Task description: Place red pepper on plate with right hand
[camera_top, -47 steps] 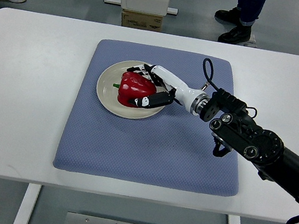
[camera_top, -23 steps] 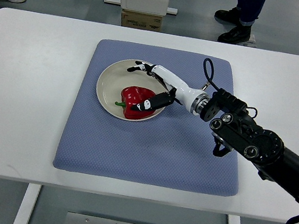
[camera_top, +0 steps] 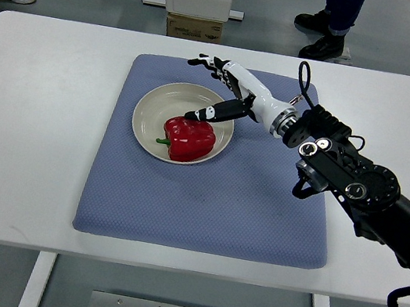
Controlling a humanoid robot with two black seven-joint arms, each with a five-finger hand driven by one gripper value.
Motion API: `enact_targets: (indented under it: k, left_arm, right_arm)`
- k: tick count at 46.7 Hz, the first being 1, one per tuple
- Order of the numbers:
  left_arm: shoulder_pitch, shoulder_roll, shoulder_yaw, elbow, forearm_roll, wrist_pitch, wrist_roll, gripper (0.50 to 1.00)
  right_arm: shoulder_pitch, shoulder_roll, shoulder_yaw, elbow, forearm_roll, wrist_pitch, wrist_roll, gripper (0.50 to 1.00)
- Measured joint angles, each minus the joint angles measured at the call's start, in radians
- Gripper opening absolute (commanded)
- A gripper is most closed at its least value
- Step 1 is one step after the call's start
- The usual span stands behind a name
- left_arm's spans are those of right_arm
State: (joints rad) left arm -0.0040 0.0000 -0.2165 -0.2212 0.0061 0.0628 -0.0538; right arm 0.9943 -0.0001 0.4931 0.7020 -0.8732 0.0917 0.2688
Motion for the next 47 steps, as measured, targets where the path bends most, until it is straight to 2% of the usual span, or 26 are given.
enact_targets:
  k: [13,23,37,47]
  left_arm:
    - [0.001,0.000,0.000,0.000,0.000,0.000,0.000,1.000]
    - [0.001,0.000,0.000,0.000,0.000,0.000,0.000,1.000]
    - [0.000,0.000,0.000,0.000,0.000,0.000,0.000,1.000]
    - [0.000,0.000,0.000,0.000,0.000,0.000,0.000,1.000]
  right_arm:
    - [-0.110,0.000,0.301,-0.003,0.002,0.000,-0.089,0.998]
    - [-0.159,0.000,0.423,-0.003,-0.001,-0.009,-0.099,0.998]
    - [-0.238,0.000,0.586,-0.005,-0.003,-0.112,-0.123,0.998]
    - [-0.270,0.000,0.624,-0.004,0.001,-0.216,-0.118,1.000]
